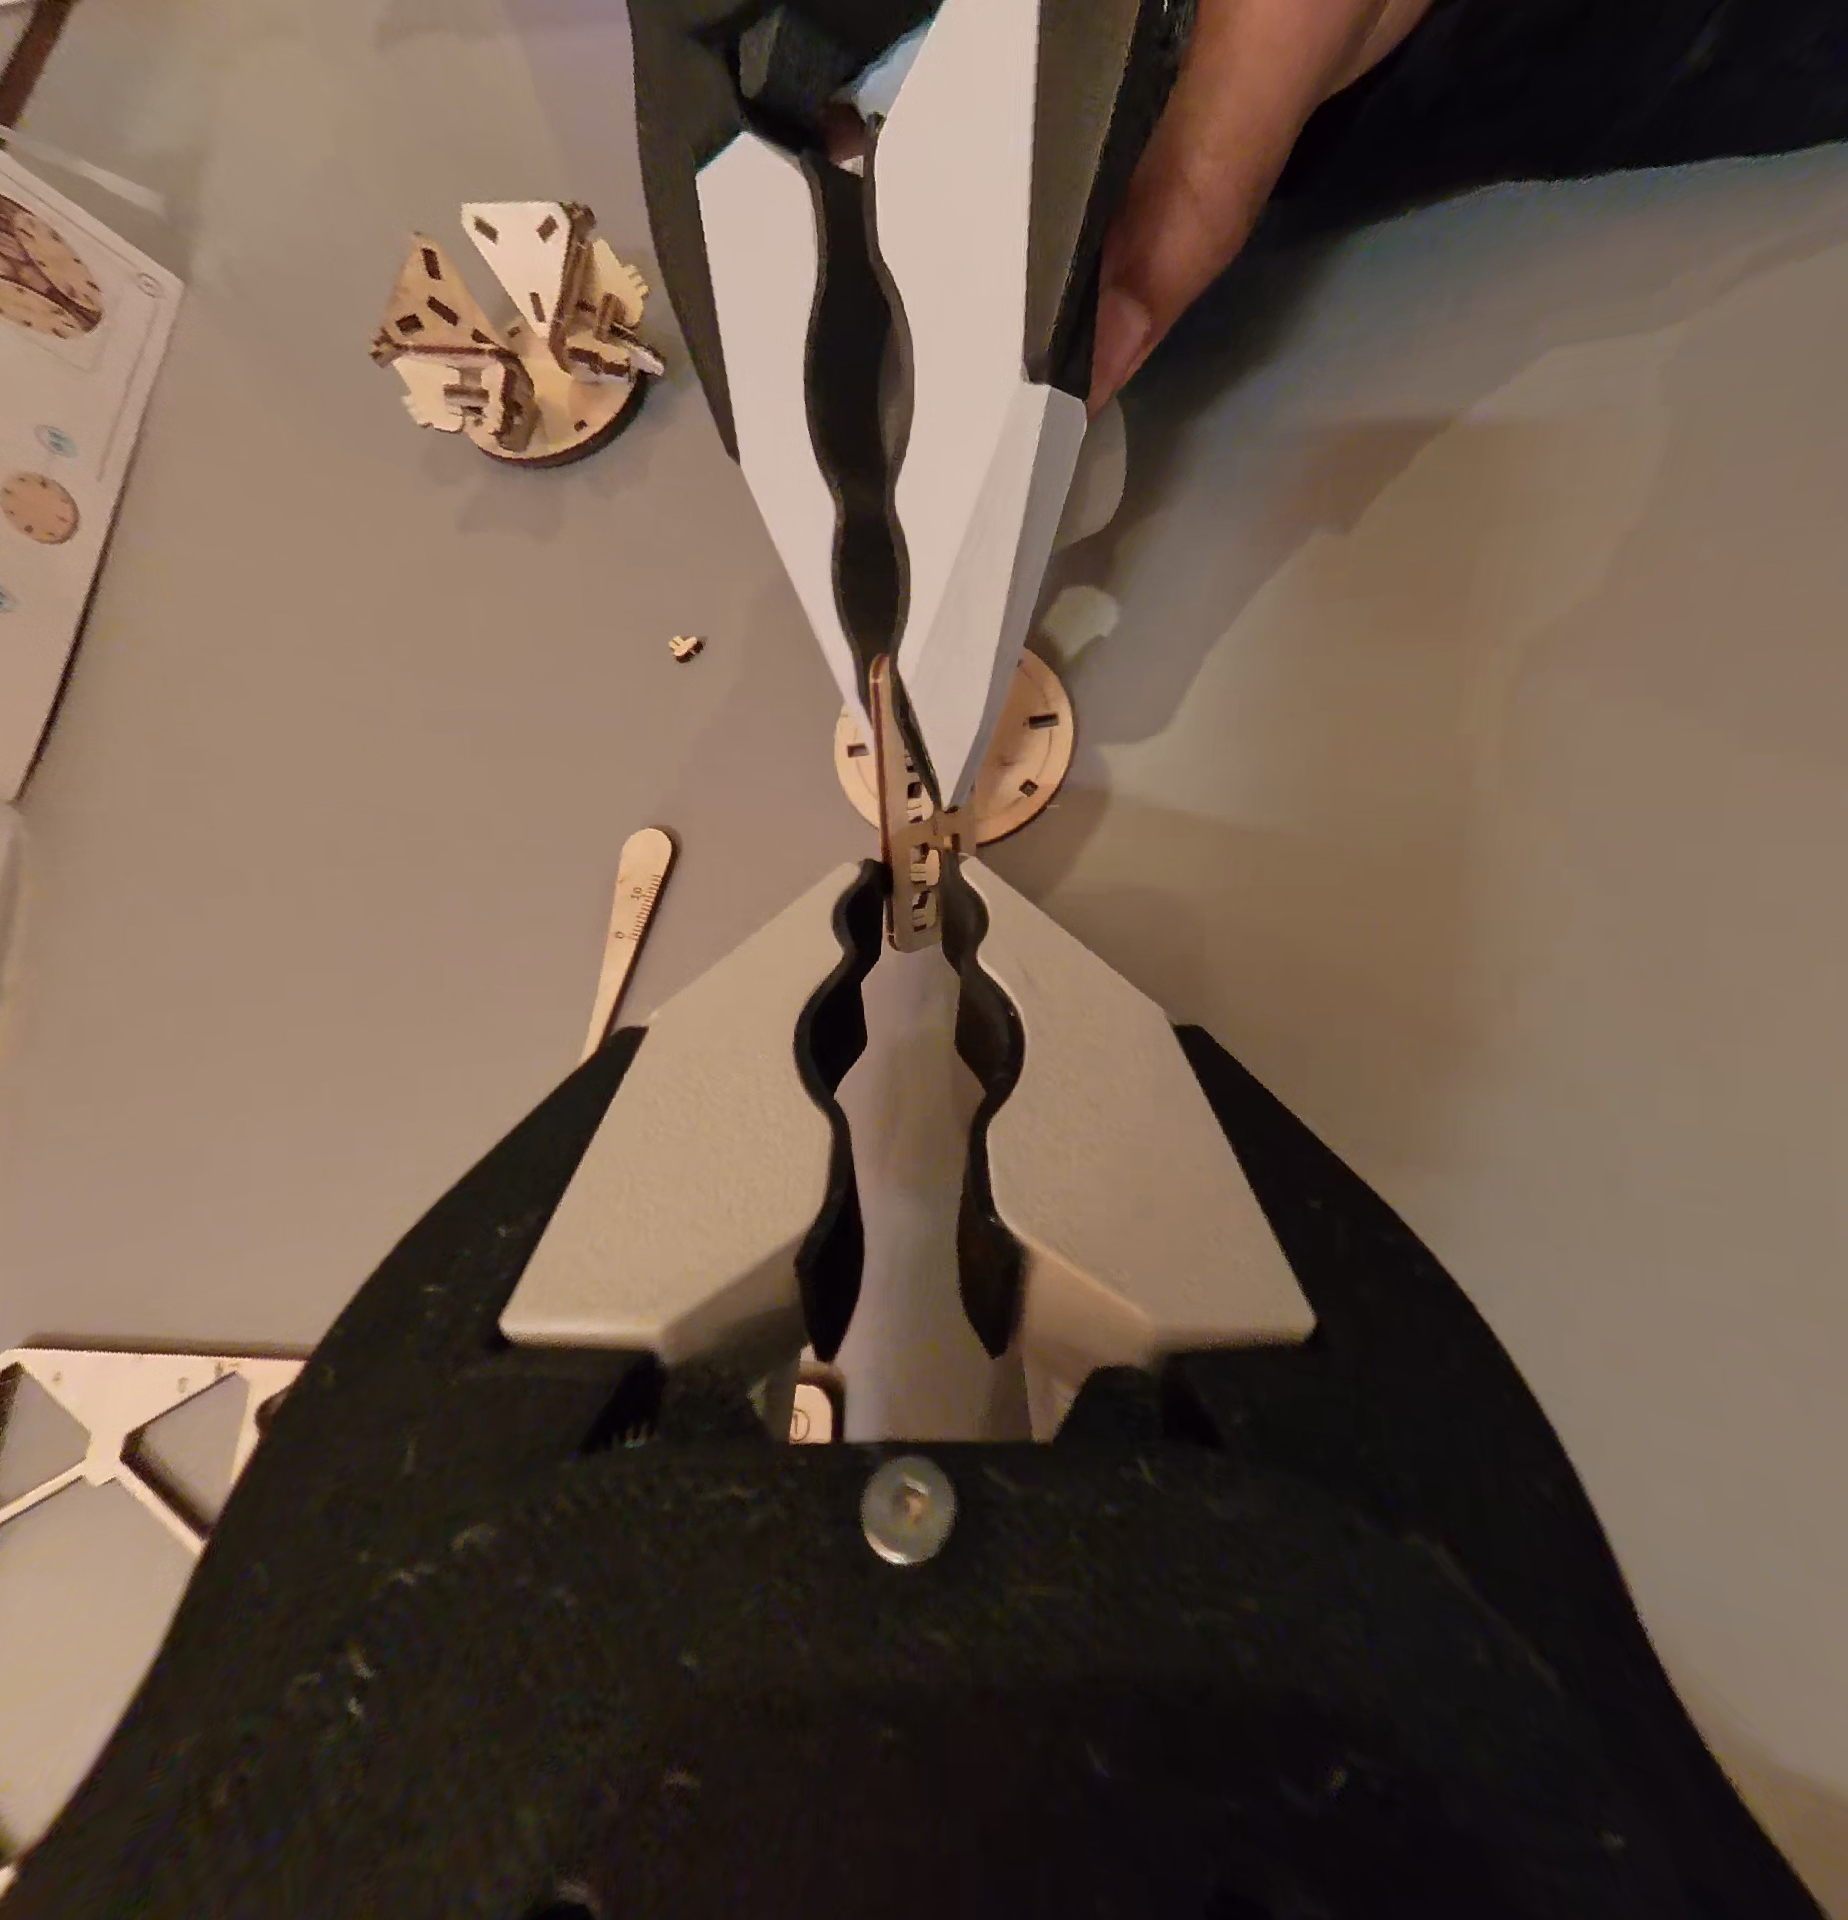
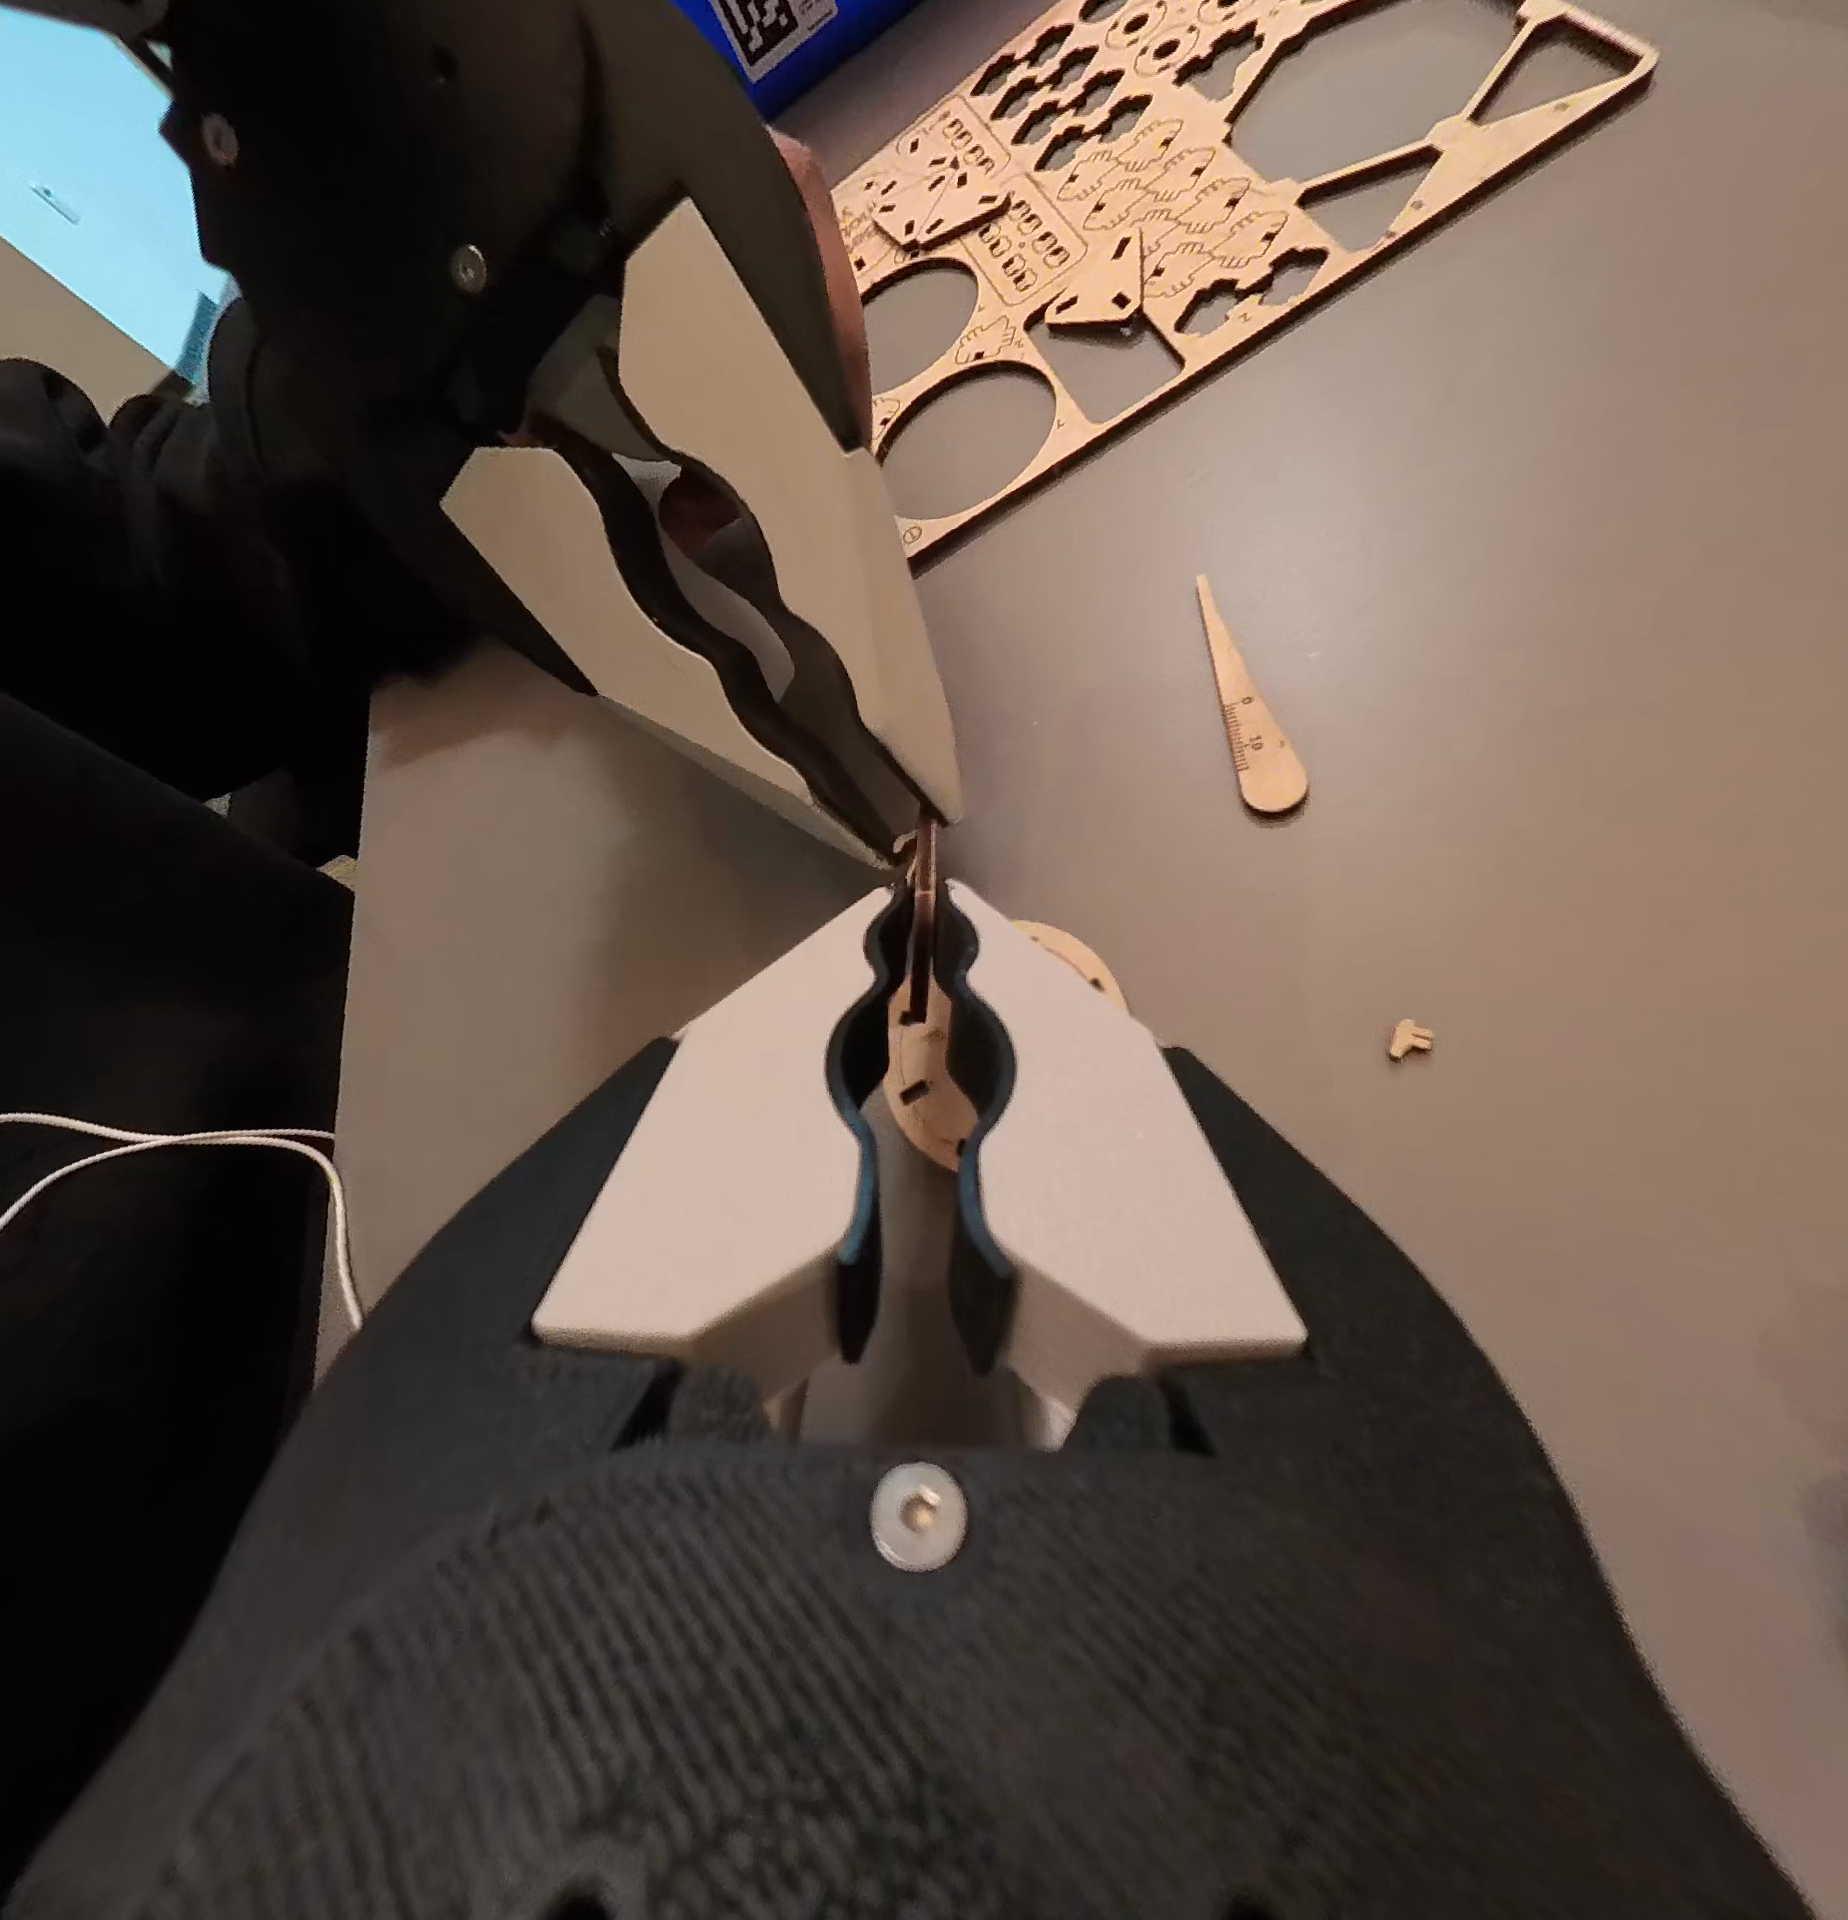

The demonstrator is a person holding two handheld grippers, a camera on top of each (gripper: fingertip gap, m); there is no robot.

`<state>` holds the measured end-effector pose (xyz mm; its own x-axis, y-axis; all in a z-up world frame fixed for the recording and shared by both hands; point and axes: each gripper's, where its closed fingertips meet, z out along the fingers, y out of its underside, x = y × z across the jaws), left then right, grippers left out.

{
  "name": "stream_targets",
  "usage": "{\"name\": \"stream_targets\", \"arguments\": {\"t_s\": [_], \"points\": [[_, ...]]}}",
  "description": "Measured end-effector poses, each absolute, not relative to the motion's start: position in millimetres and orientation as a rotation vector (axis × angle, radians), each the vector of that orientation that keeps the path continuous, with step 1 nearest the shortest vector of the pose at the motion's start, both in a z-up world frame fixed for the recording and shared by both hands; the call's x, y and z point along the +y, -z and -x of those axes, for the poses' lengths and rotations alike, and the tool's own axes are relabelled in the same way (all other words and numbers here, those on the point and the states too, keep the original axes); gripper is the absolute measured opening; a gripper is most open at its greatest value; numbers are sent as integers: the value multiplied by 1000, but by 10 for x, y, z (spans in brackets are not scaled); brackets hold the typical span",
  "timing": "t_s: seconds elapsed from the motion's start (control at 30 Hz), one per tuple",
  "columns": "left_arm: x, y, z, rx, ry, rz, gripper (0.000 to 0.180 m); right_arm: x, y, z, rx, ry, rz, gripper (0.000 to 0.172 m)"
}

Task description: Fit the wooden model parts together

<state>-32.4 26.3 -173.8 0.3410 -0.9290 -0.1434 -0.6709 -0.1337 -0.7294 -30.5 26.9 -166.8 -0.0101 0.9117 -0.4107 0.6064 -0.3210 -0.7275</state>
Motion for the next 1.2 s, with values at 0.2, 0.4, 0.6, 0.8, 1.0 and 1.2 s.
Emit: {"name": "stream_targets", "arguments": {"t_s": [0.2,0.4,0.6,0.8,1.0,1.2], "points": [[193,1745,325,1418,543,1910,11,209,1677,304,-1612,-1275,1936,2],[133,1739,325,1417,641,1932,11,160,1676,306,-1645,-1290,1920,2],[59,1697,332,1396,796,1960,11,98,1646,317,-1667,-1328,1896,2],[123,1657,331,1381,732,1891,15,142,1561,311,-1599,-1404,1896,2],[195,1628,343,1357,660,1859,27,247,1491,297,-1487,-1480,1918,2],[216,1654,356,1374,598,1856,22,275,1515,295,-1471,-1477,1935,2]]}}
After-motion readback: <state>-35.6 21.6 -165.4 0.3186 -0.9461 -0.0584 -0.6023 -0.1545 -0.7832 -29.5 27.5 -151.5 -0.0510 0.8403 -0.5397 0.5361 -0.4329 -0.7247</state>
